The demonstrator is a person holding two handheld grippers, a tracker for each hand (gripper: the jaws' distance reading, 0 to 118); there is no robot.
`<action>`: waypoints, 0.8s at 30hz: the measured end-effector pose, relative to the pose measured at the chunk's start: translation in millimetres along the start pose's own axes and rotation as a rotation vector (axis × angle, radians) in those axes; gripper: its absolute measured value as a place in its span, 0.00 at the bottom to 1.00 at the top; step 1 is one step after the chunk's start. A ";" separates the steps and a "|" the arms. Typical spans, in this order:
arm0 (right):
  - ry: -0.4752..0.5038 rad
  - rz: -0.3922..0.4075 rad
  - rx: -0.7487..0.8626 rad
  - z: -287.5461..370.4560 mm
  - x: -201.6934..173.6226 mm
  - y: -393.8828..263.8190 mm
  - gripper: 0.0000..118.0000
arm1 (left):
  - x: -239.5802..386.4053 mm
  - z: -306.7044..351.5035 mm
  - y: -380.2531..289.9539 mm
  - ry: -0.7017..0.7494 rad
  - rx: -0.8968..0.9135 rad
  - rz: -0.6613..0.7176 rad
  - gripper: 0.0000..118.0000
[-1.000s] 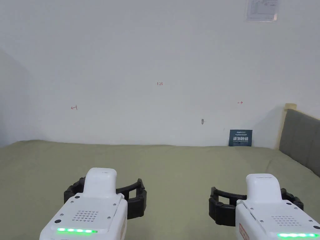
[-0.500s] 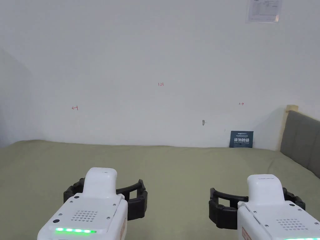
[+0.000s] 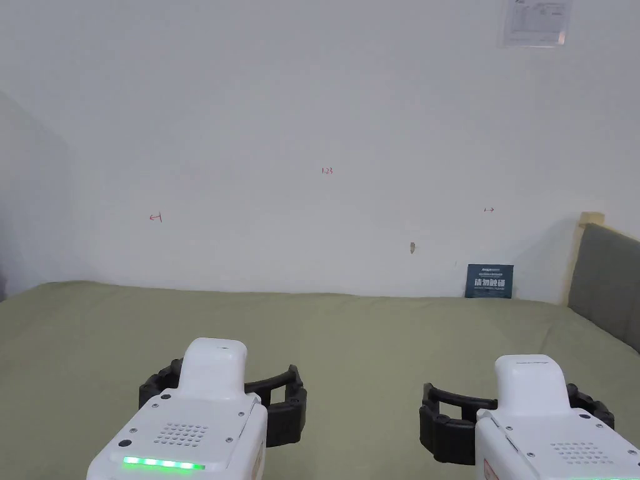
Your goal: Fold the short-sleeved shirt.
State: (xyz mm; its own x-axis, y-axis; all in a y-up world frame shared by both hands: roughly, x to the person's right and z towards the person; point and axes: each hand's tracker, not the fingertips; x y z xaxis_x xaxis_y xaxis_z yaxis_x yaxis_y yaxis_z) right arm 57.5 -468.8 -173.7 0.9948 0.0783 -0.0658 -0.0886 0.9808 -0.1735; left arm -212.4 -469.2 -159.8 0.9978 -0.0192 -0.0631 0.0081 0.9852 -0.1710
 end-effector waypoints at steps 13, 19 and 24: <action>-0.009 -0.110 0.028 2.1 7.6 7.5 1.00 | -0.1 -2.1 0.3 -0.011 -0.014 0.017 0.91; -0.155 0.033 0.077 1.0 -6.2 -1.8 1.00 | 1.3 -3.6 0.7 -0.011 -0.019 0.010 0.91; -0.054 0.027 0.086 3.6 -7.2 -8.0 1.00 | -0.3 -5.4 1.8 -0.004 -0.019 0.010 0.91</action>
State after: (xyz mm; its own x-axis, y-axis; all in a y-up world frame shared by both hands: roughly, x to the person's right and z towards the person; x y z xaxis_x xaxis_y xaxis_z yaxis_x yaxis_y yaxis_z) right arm 51.2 -476.6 -168.3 0.9936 0.1117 -0.0157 -0.1127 0.9898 -0.0874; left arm -213.0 -468.3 -165.4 0.9981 -0.0091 -0.0614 -0.0027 0.9820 -0.1891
